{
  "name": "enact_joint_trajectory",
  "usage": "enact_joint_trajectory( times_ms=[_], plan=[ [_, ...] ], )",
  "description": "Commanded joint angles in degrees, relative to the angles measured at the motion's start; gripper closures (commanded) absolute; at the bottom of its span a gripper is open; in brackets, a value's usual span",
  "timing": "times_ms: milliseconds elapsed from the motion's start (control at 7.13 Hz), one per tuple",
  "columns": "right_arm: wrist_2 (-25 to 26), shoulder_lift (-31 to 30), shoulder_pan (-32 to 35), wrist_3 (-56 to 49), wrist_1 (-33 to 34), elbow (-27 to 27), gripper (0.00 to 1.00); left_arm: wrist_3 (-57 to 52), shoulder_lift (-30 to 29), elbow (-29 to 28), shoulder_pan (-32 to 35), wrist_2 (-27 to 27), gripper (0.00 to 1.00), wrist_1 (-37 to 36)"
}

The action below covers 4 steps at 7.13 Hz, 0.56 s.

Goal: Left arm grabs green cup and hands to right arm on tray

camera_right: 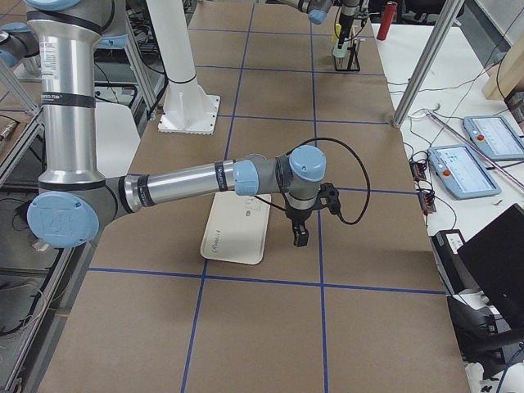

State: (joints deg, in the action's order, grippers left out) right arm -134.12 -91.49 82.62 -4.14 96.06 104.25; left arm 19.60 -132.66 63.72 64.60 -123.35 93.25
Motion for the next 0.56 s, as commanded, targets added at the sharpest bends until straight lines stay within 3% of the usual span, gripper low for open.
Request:
enact_joint_trajectory(
  times_ms=[0,140,280,421],
  plan=[
    [0.0,0.0,0.0,-0.08,0.0,-0.01,0.01,0.0,-0.15,-0.62,0.0,0.21,0.04,0.7],
    [0.0,0.0,0.0,-0.08,0.0,0.08,0.01,0.0,-0.06,-0.62,0.0,0.21,0.08,0.7],
    [0.0,0.0,0.0,-0.08,0.0,0.08,0.01,0.09,-0.06,-0.62,0.0,0.21,0.26,0.7],
    [0.0,0.0,0.0,-0.08,0.0,0.08,0.01,0.09,-0.06,-0.44,0.0,0.21,0.62,0.61]
  ],
)
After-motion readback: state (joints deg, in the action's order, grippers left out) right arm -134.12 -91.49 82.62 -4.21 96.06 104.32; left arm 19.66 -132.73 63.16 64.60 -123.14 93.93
